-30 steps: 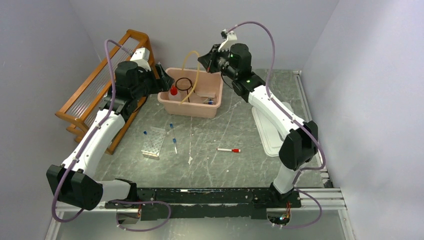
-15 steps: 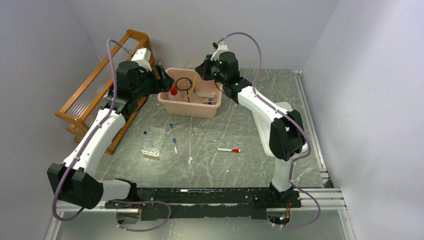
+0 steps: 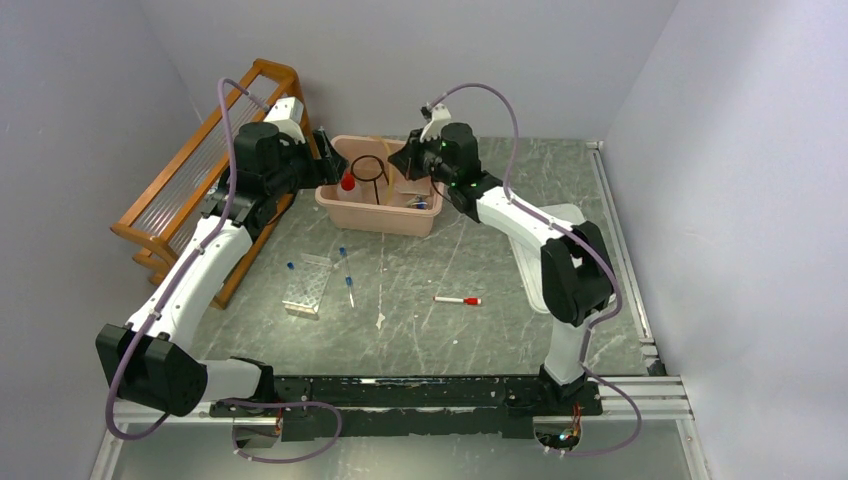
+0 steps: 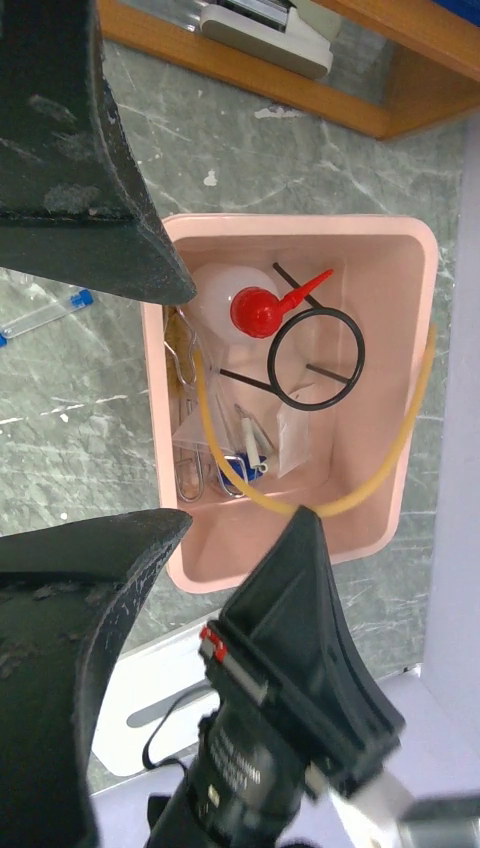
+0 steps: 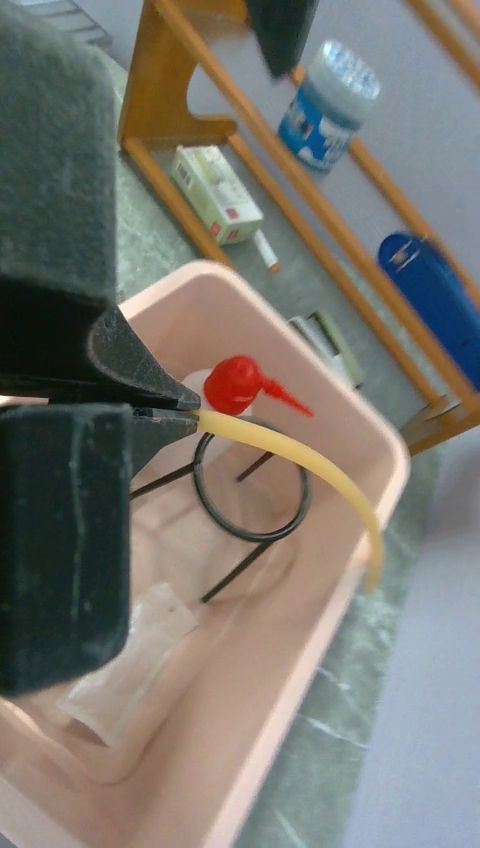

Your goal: Organize the chemistry lab equipment

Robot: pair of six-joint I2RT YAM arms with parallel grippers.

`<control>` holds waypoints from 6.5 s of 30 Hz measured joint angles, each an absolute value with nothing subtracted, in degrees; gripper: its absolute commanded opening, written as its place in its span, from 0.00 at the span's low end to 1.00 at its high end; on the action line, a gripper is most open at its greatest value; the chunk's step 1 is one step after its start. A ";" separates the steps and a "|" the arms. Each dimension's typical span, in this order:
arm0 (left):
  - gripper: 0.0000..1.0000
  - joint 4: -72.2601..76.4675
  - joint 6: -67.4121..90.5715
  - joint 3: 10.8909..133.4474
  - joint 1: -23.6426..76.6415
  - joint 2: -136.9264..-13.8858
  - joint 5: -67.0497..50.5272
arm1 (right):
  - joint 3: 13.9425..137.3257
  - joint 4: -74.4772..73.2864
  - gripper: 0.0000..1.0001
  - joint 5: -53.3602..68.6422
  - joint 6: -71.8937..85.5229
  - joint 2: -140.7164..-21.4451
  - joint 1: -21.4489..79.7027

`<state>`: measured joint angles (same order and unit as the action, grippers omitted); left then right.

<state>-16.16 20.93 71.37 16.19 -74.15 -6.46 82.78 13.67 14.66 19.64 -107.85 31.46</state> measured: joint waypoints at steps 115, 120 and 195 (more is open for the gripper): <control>0.58 -18.24 21.58 58.24 16.73 -81.49 -6.74 | 89.45 -33.34 0.37 -31.66 31.48 -107.57 29.21; 0.58 -18.74 21.87 59.59 17.37 -82.41 -6.46 | 87.53 -33.34 0.42 -32.16 31.27 -105.38 27.11; 0.05 -9.15 12.34 53.47 27.86 -67.70 -7.38 | 88.53 -9.69 0.31 25.36 37.63 -104.42 38.48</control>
